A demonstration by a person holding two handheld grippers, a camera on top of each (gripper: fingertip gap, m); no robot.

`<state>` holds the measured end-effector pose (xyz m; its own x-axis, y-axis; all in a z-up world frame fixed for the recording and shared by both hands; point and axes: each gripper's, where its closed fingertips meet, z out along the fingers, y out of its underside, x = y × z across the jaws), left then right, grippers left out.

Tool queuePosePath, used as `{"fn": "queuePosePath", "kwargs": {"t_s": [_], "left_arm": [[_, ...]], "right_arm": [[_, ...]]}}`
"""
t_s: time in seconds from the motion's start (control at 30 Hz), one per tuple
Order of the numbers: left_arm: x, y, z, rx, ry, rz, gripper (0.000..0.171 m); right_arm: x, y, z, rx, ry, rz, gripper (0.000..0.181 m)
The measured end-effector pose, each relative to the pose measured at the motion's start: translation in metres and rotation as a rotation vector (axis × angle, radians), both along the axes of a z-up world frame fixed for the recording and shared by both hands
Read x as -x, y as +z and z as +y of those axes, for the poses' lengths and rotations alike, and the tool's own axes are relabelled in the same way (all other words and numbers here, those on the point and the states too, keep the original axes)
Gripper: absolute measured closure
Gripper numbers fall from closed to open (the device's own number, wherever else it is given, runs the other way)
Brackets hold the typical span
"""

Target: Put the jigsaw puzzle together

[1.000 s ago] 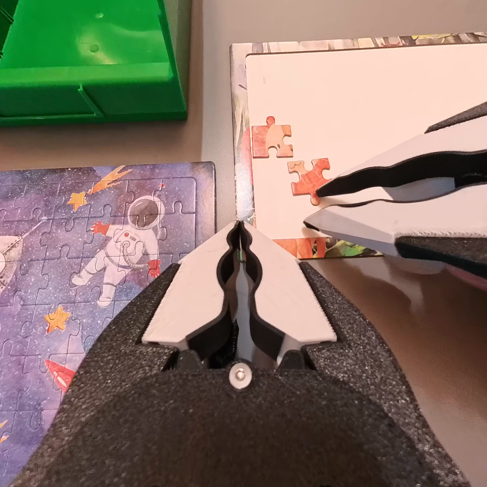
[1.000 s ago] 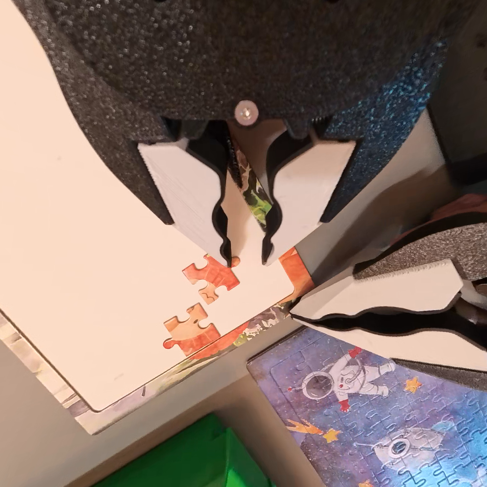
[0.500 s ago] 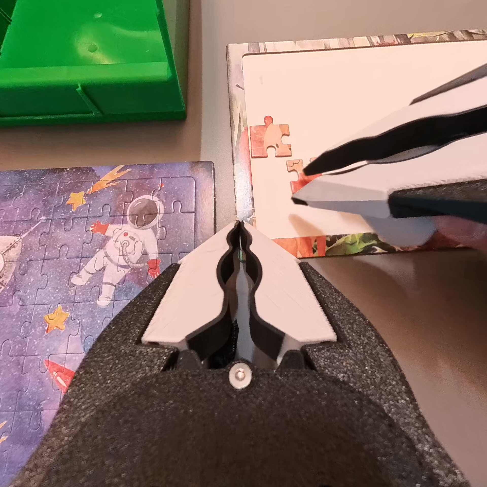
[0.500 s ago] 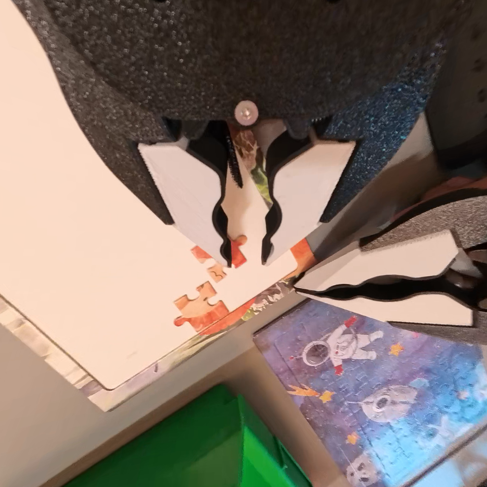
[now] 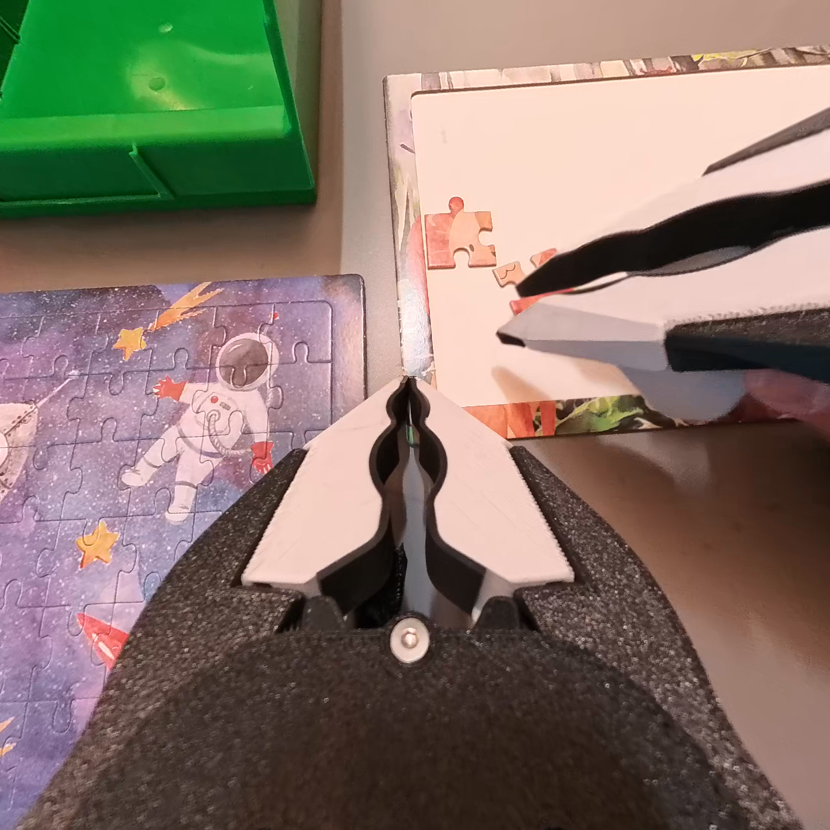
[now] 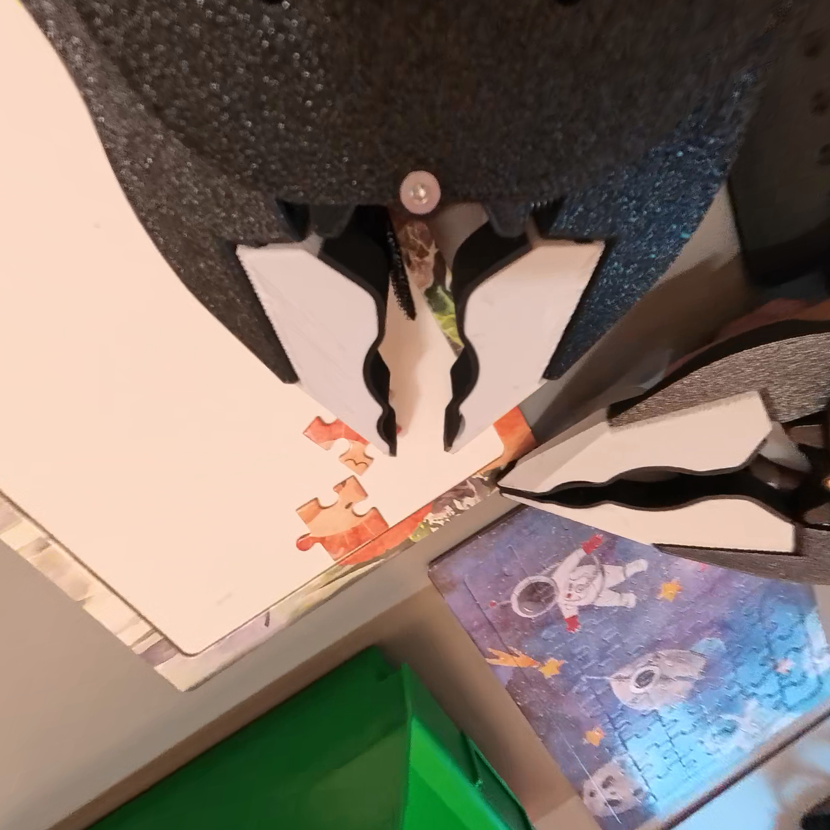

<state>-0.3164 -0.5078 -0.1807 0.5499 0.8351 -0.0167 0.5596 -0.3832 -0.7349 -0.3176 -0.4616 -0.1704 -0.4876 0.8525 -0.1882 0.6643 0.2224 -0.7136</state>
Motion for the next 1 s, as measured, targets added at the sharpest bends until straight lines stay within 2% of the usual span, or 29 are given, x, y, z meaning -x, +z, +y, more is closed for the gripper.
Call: {"fn": "queuePosePath", "kwargs": {"t_s": [0.2, 0.3, 0.6, 0.7, 0.8, 1.0], "left_arm": [[0.000, 0.000, 0.000, 0.000, 0.000, 0.000, 0.171], [0.000, 0.000, 0.000, 0.001, -0.001, 0.001, 0.171], [0.000, 0.000, 0.000, -0.002, -0.005, -0.001, 0.171], [0.000, 0.000, 0.000, -0.001, -0.005, 0.000, 0.171], [-0.001, 0.000, 0.001, -0.004, -0.006, -0.002, 0.171], [-0.001, 0.000, 0.001, -0.007, -0.010, -0.004, 0.171]], "right_arm": [[0.006, -0.008, 0.031, -0.114, -0.043, 0.006, 0.155], [0.002, -0.009, 0.026, -0.069, -0.006, -0.015, 0.142], [-0.005, -0.005, 0.025, -0.089, -0.003, 0.017, 0.140], [-0.005, 0.003, 0.025, -0.132, 0.101, 0.083, 0.135], [-0.010, -0.005, 0.023, -0.198, 0.256, 0.078, 0.133], [-0.003, -0.006, 0.026, -0.219, 0.392, 0.120, 0.133]]}}
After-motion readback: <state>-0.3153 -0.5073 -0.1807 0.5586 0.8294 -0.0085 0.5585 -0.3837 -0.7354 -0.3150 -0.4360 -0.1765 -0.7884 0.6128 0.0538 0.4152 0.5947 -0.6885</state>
